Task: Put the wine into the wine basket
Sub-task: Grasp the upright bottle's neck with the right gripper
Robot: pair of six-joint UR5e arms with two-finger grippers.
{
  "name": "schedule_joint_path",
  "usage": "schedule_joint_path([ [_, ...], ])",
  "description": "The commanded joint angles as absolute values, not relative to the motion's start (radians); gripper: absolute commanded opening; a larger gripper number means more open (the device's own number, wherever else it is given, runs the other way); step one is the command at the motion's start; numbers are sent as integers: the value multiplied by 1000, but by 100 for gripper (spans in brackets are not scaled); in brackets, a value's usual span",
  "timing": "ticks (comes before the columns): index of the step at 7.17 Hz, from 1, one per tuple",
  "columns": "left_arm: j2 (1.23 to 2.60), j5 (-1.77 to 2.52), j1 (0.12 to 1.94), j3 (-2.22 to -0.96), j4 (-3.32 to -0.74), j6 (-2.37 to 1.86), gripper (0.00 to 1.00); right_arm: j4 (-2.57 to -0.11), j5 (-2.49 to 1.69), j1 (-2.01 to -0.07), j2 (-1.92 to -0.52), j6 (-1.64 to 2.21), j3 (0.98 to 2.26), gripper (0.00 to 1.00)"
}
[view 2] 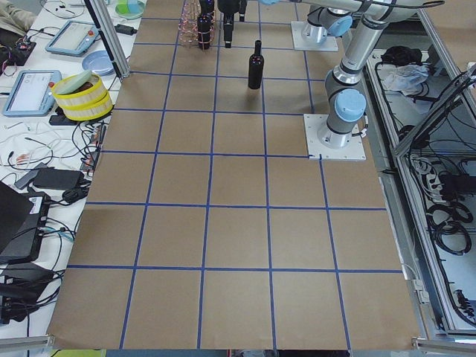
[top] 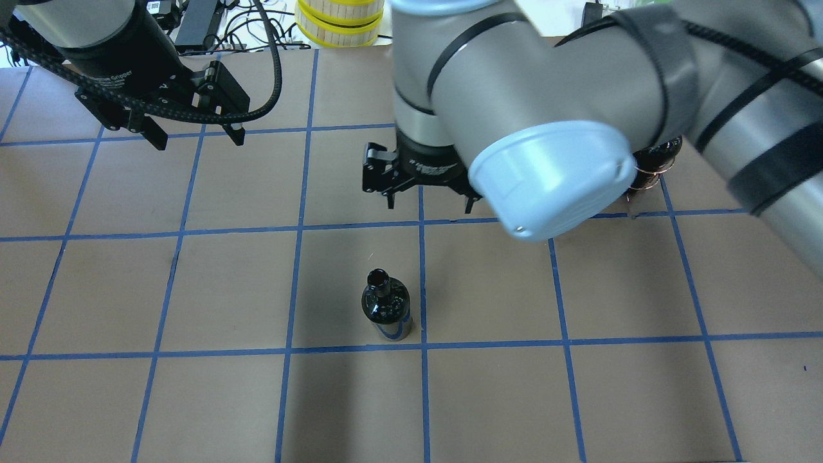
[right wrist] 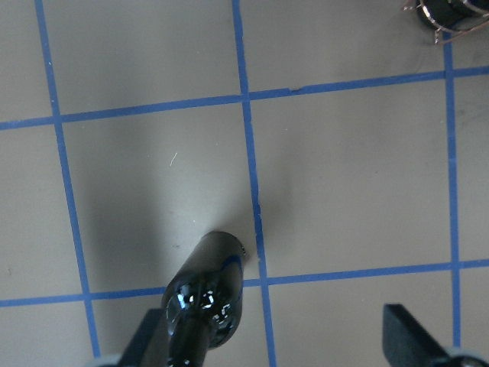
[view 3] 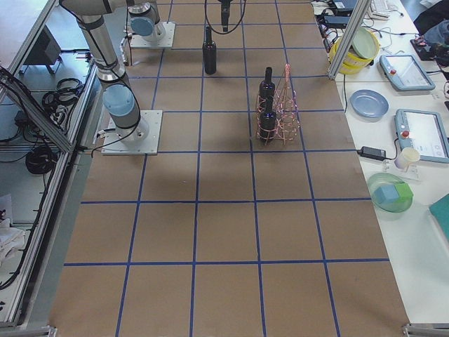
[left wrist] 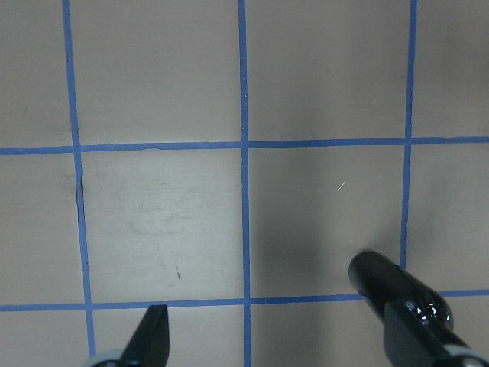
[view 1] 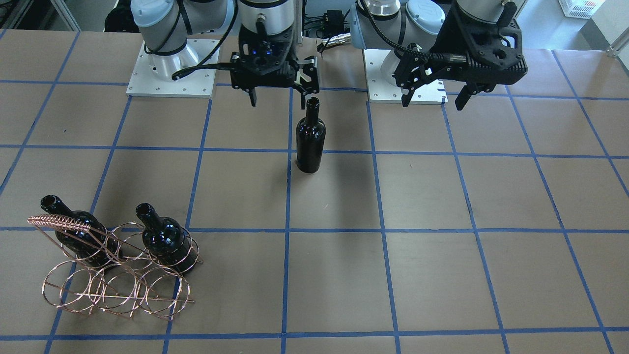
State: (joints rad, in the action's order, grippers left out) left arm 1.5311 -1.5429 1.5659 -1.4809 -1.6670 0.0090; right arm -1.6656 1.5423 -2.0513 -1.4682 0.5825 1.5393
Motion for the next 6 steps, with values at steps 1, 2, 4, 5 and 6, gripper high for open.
schedule_joint_path([
  [1, 1532, -1543, 1566, -1493, -1654, 11, 100, -1693, 1540, -2163, -1390, 704, 1546, 100],
  [2, 1525, -1543, 1565, -1497, -1649, 11, 100, -1713, 1546, -2175, -1370, 707, 1552, 100],
  [4, 1522, -1543, 1565, -1497, -1649, 11, 100, -1707, 1554, -2174, -1364, 686, 1560, 97],
  [5, 1522, -1545, 1565, -1497, -1651, 11, 100, -1701, 1555, -2174, -1367, 664, 1580, 95],
  [6, 1522, -1545, 1565, -1497, -1649, 11, 100, -1700, 1554, -2174, -1374, 670, 1598, 95],
])
